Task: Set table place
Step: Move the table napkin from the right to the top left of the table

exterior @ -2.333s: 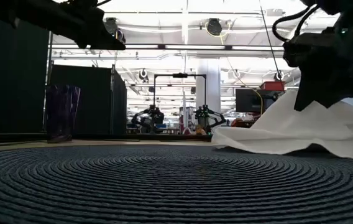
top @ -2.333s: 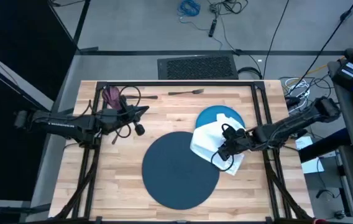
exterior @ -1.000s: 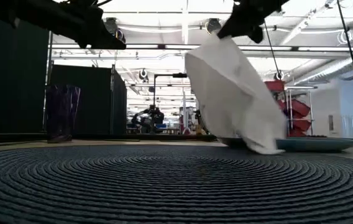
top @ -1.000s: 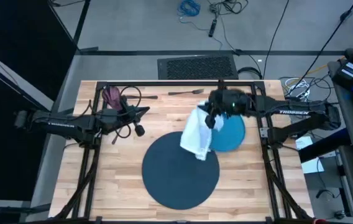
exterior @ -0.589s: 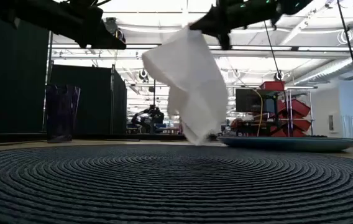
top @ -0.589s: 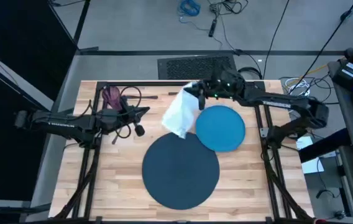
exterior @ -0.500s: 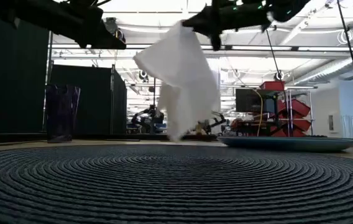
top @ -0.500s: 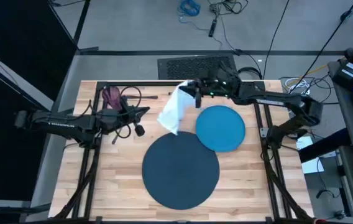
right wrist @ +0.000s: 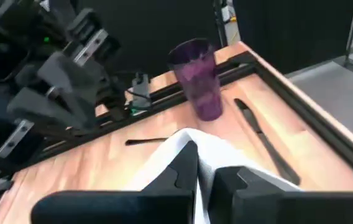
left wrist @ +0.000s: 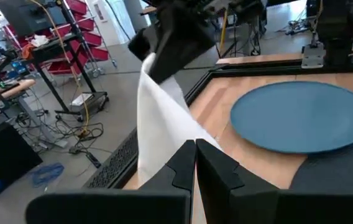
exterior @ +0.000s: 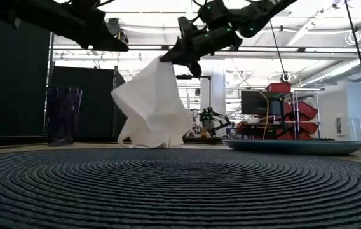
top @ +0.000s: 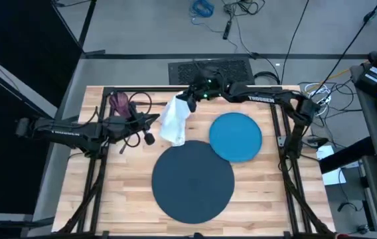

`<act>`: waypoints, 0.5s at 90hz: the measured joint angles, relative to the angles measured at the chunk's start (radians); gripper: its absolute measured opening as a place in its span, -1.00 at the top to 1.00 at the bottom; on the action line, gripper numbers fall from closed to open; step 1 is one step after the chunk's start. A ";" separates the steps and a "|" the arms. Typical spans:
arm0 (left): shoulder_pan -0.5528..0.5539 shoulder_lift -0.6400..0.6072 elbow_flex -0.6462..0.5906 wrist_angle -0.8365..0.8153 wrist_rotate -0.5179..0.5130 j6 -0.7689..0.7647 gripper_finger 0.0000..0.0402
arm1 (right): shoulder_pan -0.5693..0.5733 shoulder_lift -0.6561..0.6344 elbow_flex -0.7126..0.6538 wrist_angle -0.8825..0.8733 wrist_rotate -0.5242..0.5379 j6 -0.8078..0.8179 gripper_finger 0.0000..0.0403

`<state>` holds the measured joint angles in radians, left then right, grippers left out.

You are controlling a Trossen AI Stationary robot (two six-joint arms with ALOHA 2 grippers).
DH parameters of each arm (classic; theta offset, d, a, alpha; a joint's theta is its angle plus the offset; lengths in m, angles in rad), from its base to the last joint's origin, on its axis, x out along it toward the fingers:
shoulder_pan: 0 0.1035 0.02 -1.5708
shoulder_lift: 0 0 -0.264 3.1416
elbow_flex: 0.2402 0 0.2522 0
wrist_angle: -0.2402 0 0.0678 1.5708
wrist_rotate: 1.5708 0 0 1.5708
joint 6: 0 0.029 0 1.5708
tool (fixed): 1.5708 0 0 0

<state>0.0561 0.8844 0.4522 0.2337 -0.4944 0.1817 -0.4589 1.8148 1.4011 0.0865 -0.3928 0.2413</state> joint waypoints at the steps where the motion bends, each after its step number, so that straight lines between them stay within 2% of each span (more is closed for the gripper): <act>1: 0.003 0.004 0.000 -0.001 0.000 -0.005 1.00 | -0.001 -0.002 0.000 0.000 0.000 0.000 1.00; 24: 0.054 0.115 0.000 0.019 0.006 -0.042 0.97 | -0.005 -0.022 0.001 -0.023 -0.011 -0.002 1.00; 45: 0.067 0.208 0.000 0.113 0.120 0.013 0.67 | -0.007 -0.022 0.000 -0.089 -0.017 -0.033 1.00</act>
<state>0.1230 1.0925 0.4526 0.3464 -0.3743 0.1949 -0.4657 1.7927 1.4014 -0.0030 -0.4099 0.2081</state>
